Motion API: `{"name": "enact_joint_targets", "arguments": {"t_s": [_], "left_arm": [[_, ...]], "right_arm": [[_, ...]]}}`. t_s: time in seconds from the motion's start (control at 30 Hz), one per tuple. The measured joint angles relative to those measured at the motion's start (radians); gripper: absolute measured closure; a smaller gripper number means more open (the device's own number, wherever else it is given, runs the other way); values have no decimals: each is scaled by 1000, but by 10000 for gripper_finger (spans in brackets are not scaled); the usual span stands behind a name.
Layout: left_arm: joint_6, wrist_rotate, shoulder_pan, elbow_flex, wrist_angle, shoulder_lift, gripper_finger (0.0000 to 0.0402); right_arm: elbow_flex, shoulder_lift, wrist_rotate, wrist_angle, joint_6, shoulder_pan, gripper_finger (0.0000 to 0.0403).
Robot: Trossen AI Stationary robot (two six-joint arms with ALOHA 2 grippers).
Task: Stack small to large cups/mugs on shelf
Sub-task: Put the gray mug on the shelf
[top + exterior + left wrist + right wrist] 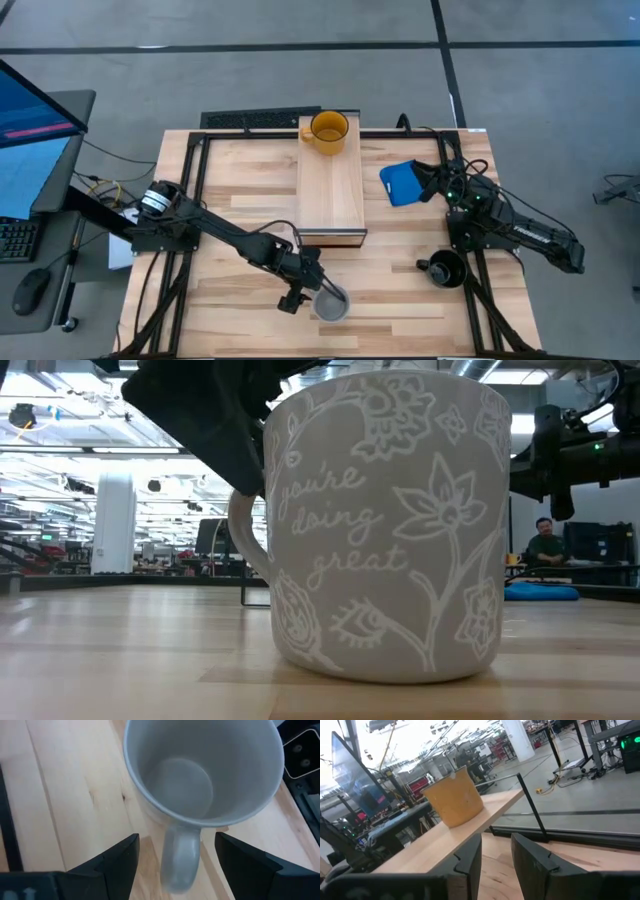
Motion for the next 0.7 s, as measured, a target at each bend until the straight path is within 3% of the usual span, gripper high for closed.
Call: {"name": "enact_joint_targets", "arguments": {"t_s": [0.7], "left_arm": [[7,-6,-2,0,1,6,327]], "right_arm": [[0,0,1,1,0,0,274]]}}
